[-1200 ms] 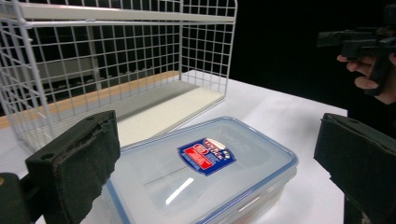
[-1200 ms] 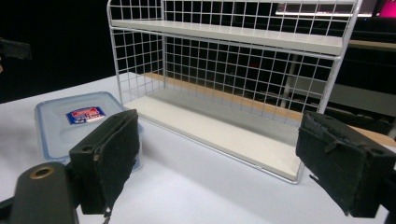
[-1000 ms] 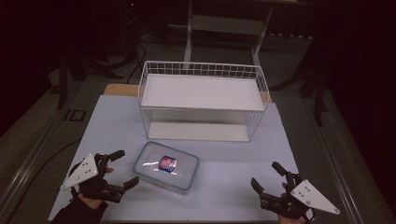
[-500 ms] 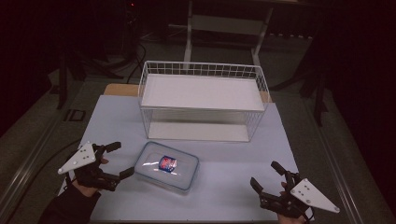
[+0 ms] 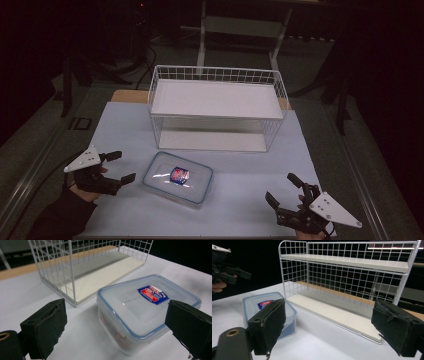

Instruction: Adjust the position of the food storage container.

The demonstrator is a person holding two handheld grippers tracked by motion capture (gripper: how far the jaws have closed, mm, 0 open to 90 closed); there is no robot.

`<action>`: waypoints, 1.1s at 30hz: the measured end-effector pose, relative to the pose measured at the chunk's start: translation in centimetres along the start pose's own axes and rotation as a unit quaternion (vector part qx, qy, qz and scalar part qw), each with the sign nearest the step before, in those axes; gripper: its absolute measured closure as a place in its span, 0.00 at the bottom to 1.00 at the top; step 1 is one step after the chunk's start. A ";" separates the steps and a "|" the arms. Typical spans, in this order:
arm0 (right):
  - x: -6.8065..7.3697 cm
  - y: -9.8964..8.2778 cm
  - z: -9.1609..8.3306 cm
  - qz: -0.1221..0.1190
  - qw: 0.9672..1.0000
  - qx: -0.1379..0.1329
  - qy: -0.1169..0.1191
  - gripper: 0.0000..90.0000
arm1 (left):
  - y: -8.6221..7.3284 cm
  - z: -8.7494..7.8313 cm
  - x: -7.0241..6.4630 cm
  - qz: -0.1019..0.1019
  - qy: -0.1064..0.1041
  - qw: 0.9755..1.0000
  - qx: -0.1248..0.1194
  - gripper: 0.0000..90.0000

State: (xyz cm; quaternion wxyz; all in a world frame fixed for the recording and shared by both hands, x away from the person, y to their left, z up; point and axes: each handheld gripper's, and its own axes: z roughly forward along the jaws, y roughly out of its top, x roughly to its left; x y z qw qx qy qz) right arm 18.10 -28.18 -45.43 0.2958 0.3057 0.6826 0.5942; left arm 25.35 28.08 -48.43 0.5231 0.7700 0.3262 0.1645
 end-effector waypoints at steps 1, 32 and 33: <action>0.0 0.0 0.0 0.000 1.000 0.000 0.002 0.13 | -0.1 0.0 0.0 0.004 0.011 1.000 0.006 0.05; 0.1 0.1 0.0 0.000 1.000 -0.003 0.018 0.13 | -2.9 5.5 -1.2 0.031 -0.041 0.987 0.153 1.00; 0.1 0.1 0.0 0.001 1.000 -0.002 0.018 0.13 | -2.8 5.6 -1.4 0.034 -0.044 0.987 0.151 1.00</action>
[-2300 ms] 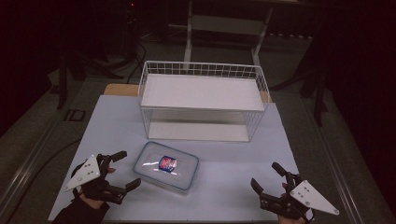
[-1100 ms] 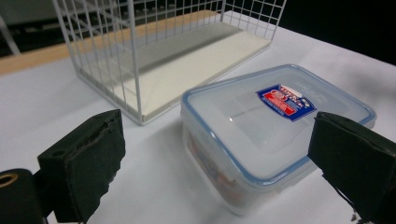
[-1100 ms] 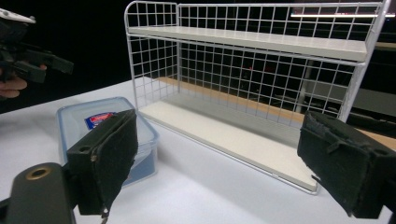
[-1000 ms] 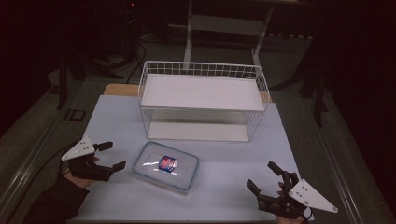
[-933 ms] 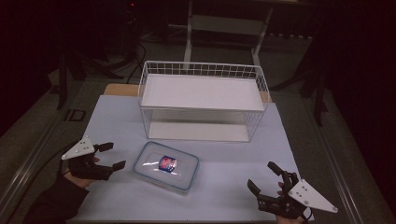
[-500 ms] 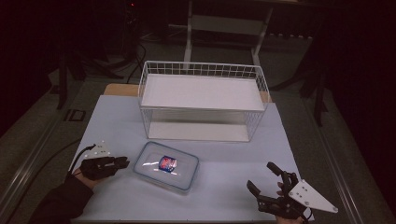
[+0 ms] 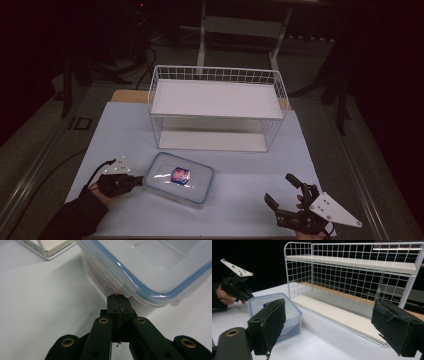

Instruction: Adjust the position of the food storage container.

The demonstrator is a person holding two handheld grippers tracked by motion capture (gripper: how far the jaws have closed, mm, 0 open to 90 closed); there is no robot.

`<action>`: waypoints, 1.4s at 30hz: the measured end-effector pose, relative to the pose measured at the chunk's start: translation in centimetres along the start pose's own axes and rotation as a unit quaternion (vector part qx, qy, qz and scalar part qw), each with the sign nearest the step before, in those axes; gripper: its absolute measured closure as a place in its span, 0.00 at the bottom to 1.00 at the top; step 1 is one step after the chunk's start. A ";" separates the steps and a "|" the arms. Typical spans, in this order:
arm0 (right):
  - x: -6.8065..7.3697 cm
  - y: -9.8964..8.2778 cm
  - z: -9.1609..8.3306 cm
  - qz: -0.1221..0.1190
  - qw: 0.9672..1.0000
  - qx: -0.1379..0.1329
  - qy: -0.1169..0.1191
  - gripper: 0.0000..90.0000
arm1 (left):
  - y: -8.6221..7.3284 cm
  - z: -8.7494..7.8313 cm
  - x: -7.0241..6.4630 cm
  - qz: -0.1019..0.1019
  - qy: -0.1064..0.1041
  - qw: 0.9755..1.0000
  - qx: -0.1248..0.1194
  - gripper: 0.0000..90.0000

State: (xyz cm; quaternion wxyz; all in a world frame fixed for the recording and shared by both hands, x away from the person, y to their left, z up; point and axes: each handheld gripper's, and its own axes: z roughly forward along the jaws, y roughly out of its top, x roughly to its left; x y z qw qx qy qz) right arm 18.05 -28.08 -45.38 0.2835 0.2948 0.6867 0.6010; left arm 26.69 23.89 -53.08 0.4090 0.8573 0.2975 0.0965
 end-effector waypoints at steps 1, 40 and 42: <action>0.0 0.0 0.0 -0.001 1.000 0.001 0.001 0.13 | 0.2 0.1 -0.3 0.004 -0.007 1.000 0.001 1.00; -0.2 -0.3 0.3 -0.003 1.000 0.012 0.012 0.14 | 4.6 6.1 -3.9 0.041 -0.104 0.994 0.015 1.00; -0.1 -0.3 0.3 -0.004 1.000 0.012 0.012 0.14 | 4.6 6.1 -3.7 0.041 -0.099 0.994 0.017 1.00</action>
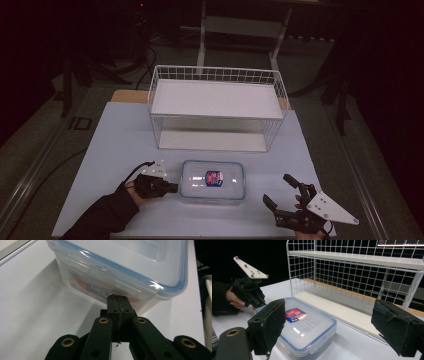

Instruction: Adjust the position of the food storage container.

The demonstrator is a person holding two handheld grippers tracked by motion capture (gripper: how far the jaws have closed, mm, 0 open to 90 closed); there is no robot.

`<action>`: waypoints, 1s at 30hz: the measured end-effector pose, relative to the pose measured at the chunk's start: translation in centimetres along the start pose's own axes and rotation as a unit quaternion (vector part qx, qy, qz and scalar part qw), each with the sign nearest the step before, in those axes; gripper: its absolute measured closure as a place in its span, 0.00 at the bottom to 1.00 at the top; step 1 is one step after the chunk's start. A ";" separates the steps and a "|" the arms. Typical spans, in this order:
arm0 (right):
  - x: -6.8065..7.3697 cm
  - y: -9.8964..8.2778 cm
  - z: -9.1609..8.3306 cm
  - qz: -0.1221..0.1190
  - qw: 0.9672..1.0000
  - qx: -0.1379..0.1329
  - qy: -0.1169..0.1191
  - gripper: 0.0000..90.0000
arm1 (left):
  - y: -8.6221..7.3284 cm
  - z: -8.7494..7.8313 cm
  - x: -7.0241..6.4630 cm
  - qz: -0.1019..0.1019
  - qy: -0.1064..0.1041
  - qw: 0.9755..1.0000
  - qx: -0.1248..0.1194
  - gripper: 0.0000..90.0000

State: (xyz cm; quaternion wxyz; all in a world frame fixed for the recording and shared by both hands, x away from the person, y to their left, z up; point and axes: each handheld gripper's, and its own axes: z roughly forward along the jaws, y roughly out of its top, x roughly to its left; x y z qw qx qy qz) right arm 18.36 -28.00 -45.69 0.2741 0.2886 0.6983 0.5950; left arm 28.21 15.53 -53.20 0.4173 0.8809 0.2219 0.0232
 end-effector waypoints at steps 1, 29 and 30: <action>0.0 0.0 0.0 0.000 1.000 0.000 0.001 0.14 | 0.0 -0.1 0.2 -0.001 0.003 1.000 -0.002 1.00; 0.1 -0.1 0.1 -0.003 1.000 0.003 0.005 0.14 | 2.3 2.1 -0.1 -0.004 -0.030 0.999 -0.011 1.00; 0.1 -0.1 0.1 -0.004 1.000 0.005 0.005 0.14 | 2.3 2.0 -0.1 -0.004 -0.031 0.999 -0.010 0.99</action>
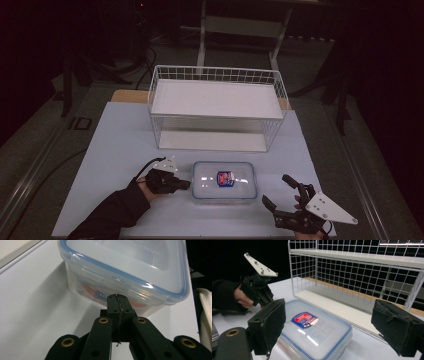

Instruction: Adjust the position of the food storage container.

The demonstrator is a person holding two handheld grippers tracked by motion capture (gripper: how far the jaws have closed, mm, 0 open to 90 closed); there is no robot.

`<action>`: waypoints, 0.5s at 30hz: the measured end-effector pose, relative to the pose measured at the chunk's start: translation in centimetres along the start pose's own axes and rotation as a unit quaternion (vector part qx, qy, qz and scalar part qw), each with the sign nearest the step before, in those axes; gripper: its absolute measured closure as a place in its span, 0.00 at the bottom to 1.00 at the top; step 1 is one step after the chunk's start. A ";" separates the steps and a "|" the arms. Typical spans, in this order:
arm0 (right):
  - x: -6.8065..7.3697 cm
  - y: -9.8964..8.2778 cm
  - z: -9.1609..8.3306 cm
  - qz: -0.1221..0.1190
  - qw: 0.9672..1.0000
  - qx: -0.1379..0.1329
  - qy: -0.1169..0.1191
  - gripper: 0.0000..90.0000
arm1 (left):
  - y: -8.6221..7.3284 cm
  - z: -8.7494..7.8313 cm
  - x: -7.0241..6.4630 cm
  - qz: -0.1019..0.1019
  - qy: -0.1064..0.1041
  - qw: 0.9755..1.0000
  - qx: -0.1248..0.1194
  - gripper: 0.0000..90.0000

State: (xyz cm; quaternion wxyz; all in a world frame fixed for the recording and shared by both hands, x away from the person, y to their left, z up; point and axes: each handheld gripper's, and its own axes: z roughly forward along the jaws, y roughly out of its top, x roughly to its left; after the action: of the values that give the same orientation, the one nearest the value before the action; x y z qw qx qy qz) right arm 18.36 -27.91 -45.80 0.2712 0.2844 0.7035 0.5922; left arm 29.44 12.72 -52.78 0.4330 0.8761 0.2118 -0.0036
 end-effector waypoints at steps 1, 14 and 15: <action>0.0 0.0 0.0 0.000 1.000 0.001 0.002 0.14 | 0.0 -0.1 -0.1 0.001 0.001 1.000 0.000 0.99; 0.2 -0.1 0.5 -0.014 1.000 0.014 0.001 0.14 | 0.6 -4.2 -1.6 -0.019 -0.004 0.999 -0.038 0.53; 0.2 -0.2 0.6 -0.016 1.000 0.016 0.002 0.14 | 1.1 -4.5 -2.1 -0.021 -0.007 0.999 -0.046 0.53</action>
State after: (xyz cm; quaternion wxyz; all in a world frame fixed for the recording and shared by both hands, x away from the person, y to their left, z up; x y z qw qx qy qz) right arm 18.67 -27.38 -46.07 0.2748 0.2763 0.7180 0.5767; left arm 27.17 14.79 -48.73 0.4746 0.8505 0.2266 -0.0091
